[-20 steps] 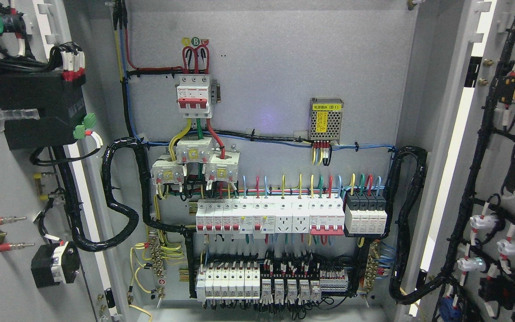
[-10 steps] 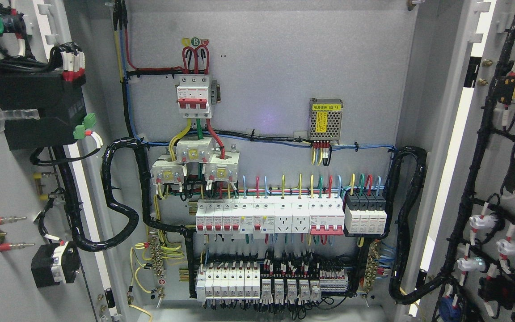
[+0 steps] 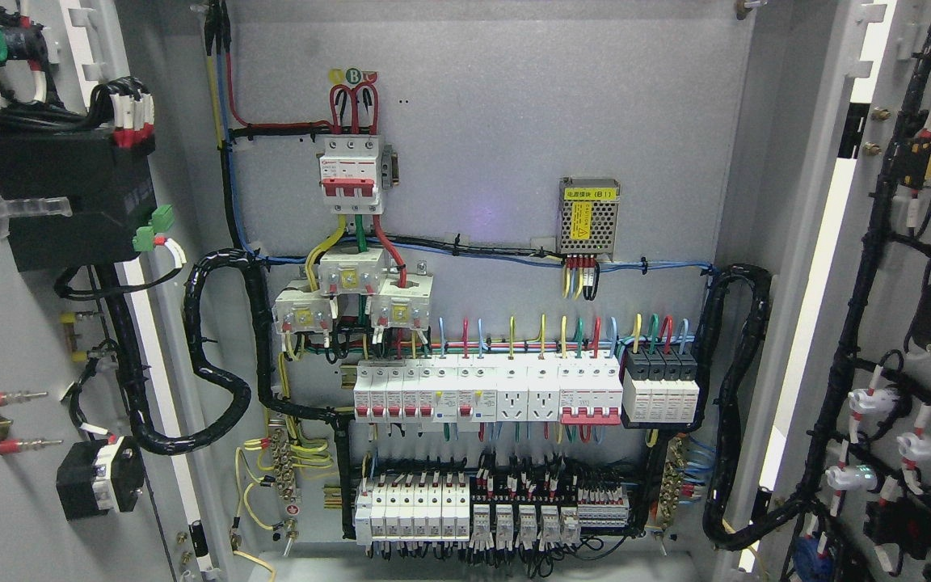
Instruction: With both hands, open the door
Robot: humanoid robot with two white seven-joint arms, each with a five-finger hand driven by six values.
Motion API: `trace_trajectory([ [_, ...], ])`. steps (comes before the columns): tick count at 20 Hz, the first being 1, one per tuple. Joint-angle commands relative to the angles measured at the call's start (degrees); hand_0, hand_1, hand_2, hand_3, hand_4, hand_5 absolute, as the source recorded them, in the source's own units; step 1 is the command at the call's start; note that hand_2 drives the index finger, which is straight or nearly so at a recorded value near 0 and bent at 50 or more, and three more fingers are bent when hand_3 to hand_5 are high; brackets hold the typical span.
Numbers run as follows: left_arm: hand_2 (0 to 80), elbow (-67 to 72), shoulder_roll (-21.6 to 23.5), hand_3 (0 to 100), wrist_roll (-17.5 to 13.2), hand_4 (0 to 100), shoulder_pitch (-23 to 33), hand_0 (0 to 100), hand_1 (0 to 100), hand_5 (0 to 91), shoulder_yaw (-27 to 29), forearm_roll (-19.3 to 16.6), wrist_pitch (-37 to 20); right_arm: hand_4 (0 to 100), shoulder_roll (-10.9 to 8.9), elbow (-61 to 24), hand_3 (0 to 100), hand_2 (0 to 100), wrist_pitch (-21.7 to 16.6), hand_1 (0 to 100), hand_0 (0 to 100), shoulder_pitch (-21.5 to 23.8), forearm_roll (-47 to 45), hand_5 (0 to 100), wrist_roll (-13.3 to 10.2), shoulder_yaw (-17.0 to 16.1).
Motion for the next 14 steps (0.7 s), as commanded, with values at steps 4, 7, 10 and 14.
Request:
trace_trajectory([
  [4,0.0,-38.8,-0.7,0,-0.2,0,9.2,12,39,0.0,-4.2,0.8,-13.6,0,-2.19,-4.3,0,0,-0.9,39,12,1.1,0.0,0,-0.4,-8.7],
  [7,0.0,-56.3,0.0,0,-0.2,0,11.6,12,39,0.0,-9.8,0.8,-14.5,0,-2.28,-7.3,0,0,-1.8,39,12,1.2,0.0,0,-0.4,-11.7],
  [10,0.0,-68.3,0.3,0,-0.1,0,11.8,12,39,0.0,-12.9,0.5,-15.3,0,-2.80,-9.3,0,0,-3.8,39,12,2.1,0.1,0,-0.4,-12.5],
  [14,0.0,-80.7,0.3,0,-0.1,0,11.7,12,39,0.0,-14.8,0.2,-21.9,0,-2.89,-10.7,0,0,-5.4,39,12,2.0,0.1,0,-0.4,-14.7],
])
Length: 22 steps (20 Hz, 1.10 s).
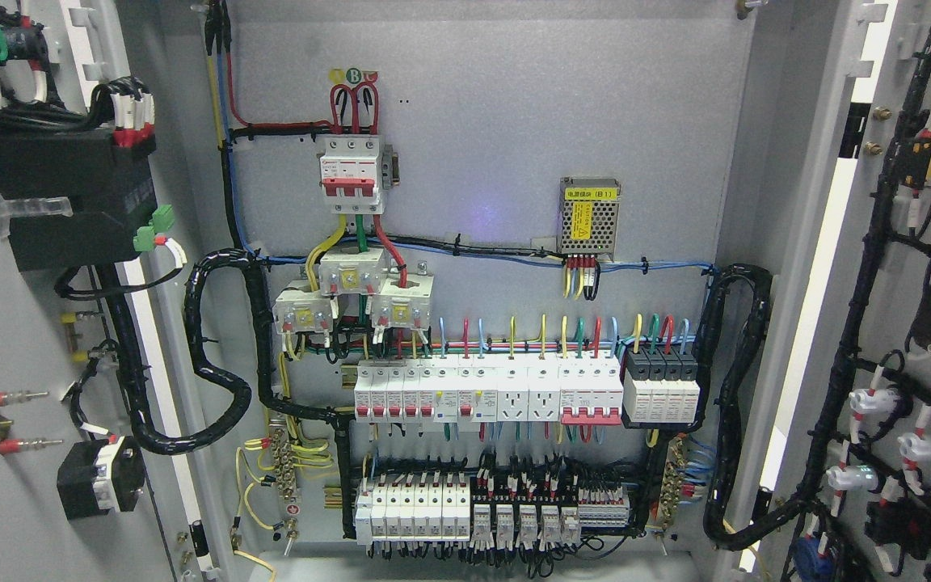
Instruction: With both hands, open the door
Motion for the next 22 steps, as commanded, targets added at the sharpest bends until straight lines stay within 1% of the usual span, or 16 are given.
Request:
trace_trajectory([
  [1,0.0,-40.3,-0.5,0,0.2,0,1.5,12,39,0.0,-8.4,1.1,-4.5,0,-1.11,-5.1,0,0,-1.0,39,12,0.4,0.0,0,0.0,-7.0],
  [2,0.0,-41.6,-0.5,0,0.2,0,1.2,12,39,0.0,-9.3,1.0,-5.6,0,-1.11,-5.1,0,0,-1.0,39,12,0.3,0.0,0,0.0,-7.7],
  [6,0.0,-42.6,-0.5,0,0.1,0,-0.5,12,39,0.0,-11.6,1.0,-11.2,0,-2.34,-5.1,0,0,-1.0,39,12,0.3,0.2,0,0.0,-9.9],
  [7,0.0,-42.7,-0.6,0,0.1,0,-0.6,12,39,0.0,-12.2,1.0,-13.1,0,-2.78,-5.1,0,0,-1.0,39,12,0.3,0.2,0,0.0,-10.4],
  [9,0.0,-42.8,-0.6,0,0.1,0,-1.3,12,39,0.0,-13.7,0.9,-17.3,0,-3.05,-5.1,0,0,-1.0,39,12,0.4,0.2,0,0.0,-11.1],
  [13,0.0,-46.4,-0.7,0,0.0,0,-1.5,12,39,0.0,-14.5,-0.2,-24.8,0,-2.70,-5.1,0,0,-1.0,39,12,0.4,0.2,0,0.0,-11.3],
  [16,0.0,-49.7,-0.5,0,0.1,0,-0.6,12,39,0.0,-15.2,-0.8,-31.2,0,-2.78,-5.2,0,0,-1.0,39,12,0.5,0.2,0,0.0,-11.5],
  [18,0.0,-52.2,-0.3,0,0.0,0,0.3,12,39,0.0,-15.0,-0.8,-35.2,0,-2.87,-5.2,0,0,-1.0,39,12,0.5,0.2,0,0.0,-12.3],
  [20,0.0,-54.5,0.1,0,-0.2,0,0.6,12,39,0.0,-14.5,-0.8,-37.4,0,-3.05,-5.2,0,0,-1.0,39,12,0.5,0.2,0,0.0,-12.8],
  [22,0.0,-56.5,0.3,0,-1.3,0,1.0,12,39,0.0,-14.4,-0.8,-38.4,0,-2.96,-5.2,0,0,-1.0,39,12,0.5,0.2,0,0.0,-13.3],
])
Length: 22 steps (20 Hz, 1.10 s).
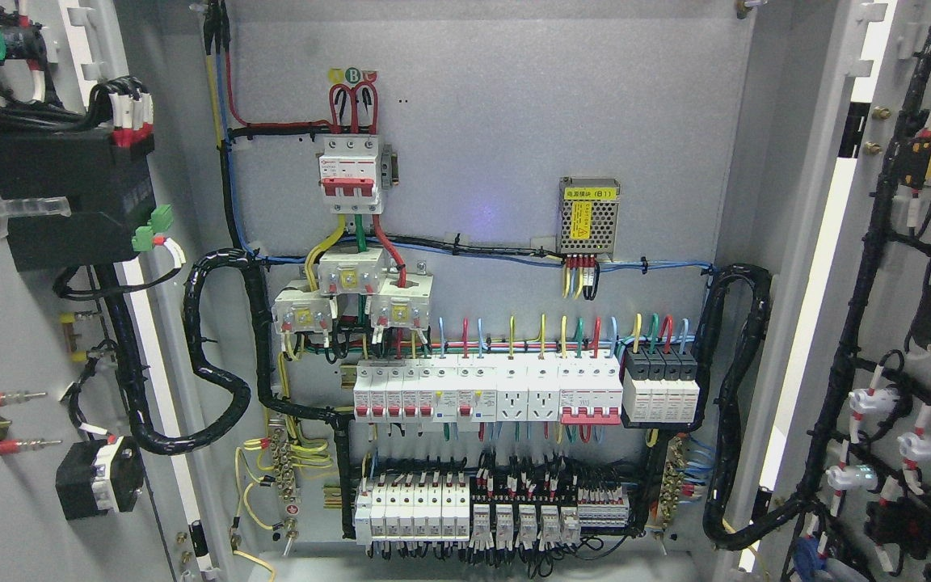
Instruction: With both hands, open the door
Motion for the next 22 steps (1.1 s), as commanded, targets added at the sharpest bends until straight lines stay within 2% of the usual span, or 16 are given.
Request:
trace_trajectory([
  [1,0.0,-14.9,-0.5,0,-1.9,0,1.0,12,39,0.0,-2.2,-0.4,-19.5,0,-0.60,-0.7,0,0,0.0,39,12,0.0,0.0,0,0.0,-3.5],
  [5,0.0,-17.3,-0.5,0,-2.7,0,1.0,12,39,0.0,0.0,-0.3,-27.7,0,-0.60,-0.6,0,0,0.1,39,12,0.4,0.0,0,-0.1,-4.0],
  [11,0.0,-18.9,-0.5,0,-2.4,0,0.7,12,39,0.0,5.7,0.6,-33.6,0,-0.60,-0.5,0,0,0.2,39,12,1.4,-0.3,0,-0.1,-4.5],
  [22,0.0,-22.7,-0.8,0,-2.1,0,-0.1,12,39,0.0,17.0,4.3,-38.4,0,-0.61,-0.1,0,0,0.4,39,12,3.4,-0.7,0,-0.1,-4.9],
])
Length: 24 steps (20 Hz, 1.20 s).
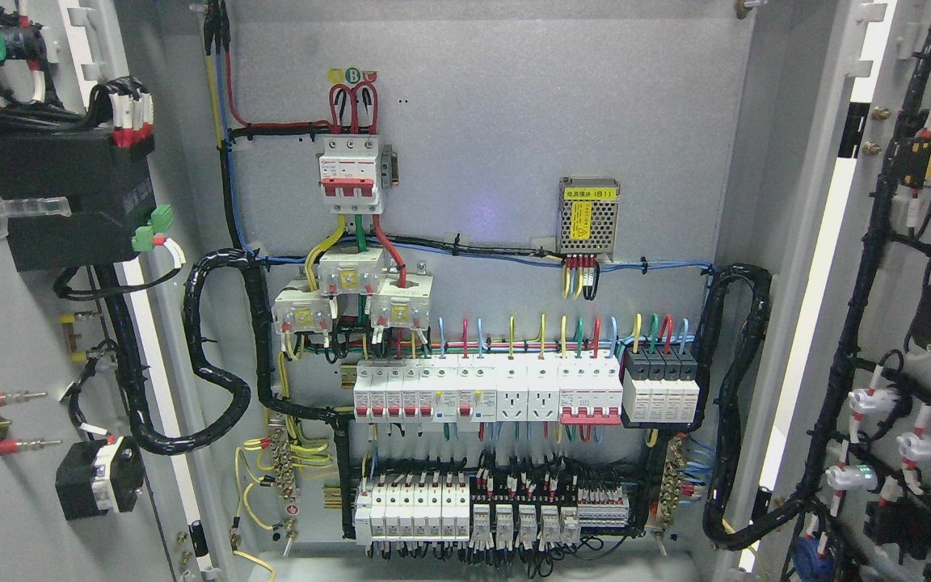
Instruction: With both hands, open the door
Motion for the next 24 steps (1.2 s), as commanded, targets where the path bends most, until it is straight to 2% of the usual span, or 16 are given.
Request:
trace_trajectory([
  [1,0.0,-4.9,-0.9,0,0.2,0,-0.5,12,39,0.0,10.2,2.3,-38.5,0,0.05,0.3,0,0,0.0,39,12,1.2,-0.3,0,0.0,-1.0],
  [8,0.0,-5.3,-0.9,0,0.2,0,-0.7,12,39,0.0,17.1,5.0,-39.2,0,0.05,1.4,0,0,0.1,39,12,1.5,-4.4,0,0.0,-2.3],
  [11,0.0,-5.2,-0.7,0,0.2,0,-0.4,12,39,0.0,19.9,7.7,-39.3,0,0.05,1.7,0,0,0.1,39,12,2.4,-4.5,0,0.0,-3.0],
  [17,0.0,-5.1,-0.5,0,0.2,0,0.2,12,39,0.0,25.8,10.2,-39.3,0,0.14,1.7,0,0,0.1,39,12,3.9,-7.6,0,0.0,-5.1],
  [24,0.0,-0.9,6.1,0,0.2,0,0.6,12,39,0.0,33.0,16.7,-39.2,0,0.14,3.2,0,0,0.1,39,12,5.9,-10.6,0,0.0,-9.1],
])
